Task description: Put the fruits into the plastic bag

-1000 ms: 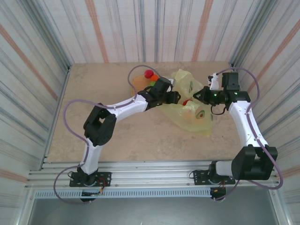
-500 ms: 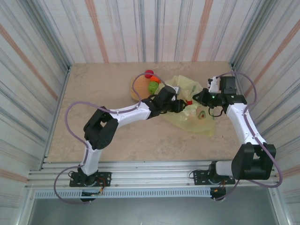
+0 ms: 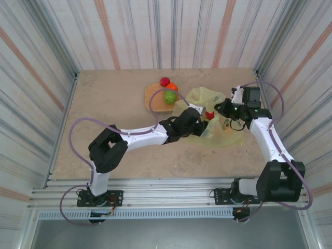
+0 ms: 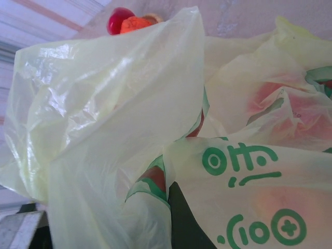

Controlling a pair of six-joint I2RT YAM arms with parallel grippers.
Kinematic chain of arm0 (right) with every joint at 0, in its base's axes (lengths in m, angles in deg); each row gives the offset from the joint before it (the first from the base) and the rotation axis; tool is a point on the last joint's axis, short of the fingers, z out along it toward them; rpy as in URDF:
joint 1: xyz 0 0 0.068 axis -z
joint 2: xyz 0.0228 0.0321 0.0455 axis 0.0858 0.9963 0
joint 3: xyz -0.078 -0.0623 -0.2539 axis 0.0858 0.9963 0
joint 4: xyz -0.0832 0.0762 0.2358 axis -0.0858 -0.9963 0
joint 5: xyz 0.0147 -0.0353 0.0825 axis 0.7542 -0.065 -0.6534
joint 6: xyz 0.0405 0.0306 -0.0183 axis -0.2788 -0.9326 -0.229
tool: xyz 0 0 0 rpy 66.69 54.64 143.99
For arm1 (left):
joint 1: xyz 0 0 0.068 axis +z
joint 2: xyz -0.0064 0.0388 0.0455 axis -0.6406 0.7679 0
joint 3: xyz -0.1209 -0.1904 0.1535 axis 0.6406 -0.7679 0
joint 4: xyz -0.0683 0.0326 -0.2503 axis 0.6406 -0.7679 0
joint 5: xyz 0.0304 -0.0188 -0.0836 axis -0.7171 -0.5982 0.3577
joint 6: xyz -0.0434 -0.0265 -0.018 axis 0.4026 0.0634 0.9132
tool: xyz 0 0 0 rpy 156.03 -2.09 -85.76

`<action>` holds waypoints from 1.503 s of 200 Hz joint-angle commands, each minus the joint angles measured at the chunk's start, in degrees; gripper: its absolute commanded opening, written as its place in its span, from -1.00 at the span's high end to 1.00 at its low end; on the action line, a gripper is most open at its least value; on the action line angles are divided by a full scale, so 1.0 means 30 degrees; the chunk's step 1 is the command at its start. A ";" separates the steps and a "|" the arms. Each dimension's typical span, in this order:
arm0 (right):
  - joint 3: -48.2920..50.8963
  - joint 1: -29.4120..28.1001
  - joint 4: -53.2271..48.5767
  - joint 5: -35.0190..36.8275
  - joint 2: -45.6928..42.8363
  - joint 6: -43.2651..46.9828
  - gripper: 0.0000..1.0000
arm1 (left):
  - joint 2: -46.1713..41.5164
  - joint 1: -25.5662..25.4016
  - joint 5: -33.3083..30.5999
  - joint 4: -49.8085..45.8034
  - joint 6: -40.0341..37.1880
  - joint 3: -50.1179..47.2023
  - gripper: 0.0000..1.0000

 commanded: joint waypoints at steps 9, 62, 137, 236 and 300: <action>0.0380 -0.0066 -0.0085 0.0619 -0.0931 0.0616 0.98 | -0.2811 0.0675 -0.4012 -0.0229 -0.0253 -0.0922 -0.25; 0.0803 -0.0321 0.0448 -0.1044 -0.1167 0.0464 0.98 | -0.2228 0.1538 -0.5078 -0.2082 -0.1631 0.0205 -0.25; 0.1234 -0.0346 0.1621 -0.2784 -0.1137 -0.0660 0.99 | 0.1530 0.1094 -0.4847 -0.3196 -0.1973 0.3680 -0.28; 0.1239 -0.0260 0.0964 -0.2441 -0.0845 -0.0201 0.99 | -0.1969 0.2501 -0.5998 0.0209 -0.1261 0.0301 -0.23; 0.1118 -0.0398 0.0997 -0.3115 -0.0624 -0.0338 0.99 | 0.0966 0.2412 -0.4783 -0.0549 -0.1845 0.3047 -0.26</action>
